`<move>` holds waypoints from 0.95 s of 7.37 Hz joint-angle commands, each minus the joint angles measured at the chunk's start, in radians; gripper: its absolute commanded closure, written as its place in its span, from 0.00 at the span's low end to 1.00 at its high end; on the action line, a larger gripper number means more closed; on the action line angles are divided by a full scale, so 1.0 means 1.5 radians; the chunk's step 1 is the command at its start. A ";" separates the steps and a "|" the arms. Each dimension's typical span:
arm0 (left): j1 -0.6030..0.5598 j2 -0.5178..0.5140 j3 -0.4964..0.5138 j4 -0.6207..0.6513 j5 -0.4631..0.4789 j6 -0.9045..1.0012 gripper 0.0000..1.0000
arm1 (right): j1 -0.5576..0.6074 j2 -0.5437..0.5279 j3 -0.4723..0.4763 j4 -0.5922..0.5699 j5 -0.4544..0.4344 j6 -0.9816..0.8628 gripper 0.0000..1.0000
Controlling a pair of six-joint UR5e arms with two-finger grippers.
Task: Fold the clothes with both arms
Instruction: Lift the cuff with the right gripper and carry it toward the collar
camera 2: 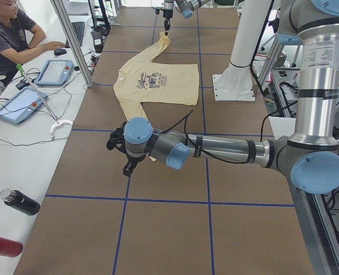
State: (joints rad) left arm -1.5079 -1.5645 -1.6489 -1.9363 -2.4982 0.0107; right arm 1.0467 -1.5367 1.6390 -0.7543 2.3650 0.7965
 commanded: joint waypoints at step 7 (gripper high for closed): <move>0.000 -0.013 0.003 0.006 -0.005 -0.001 0.01 | -0.057 0.521 -0.193 -0.201 -0.044 0.148 1.00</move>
State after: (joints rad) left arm -1.5079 -1.5844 -1.6444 -1.9273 -2.5051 0.0092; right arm 1.0004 -0.8548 1.4297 -1.0554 2.3379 1.0139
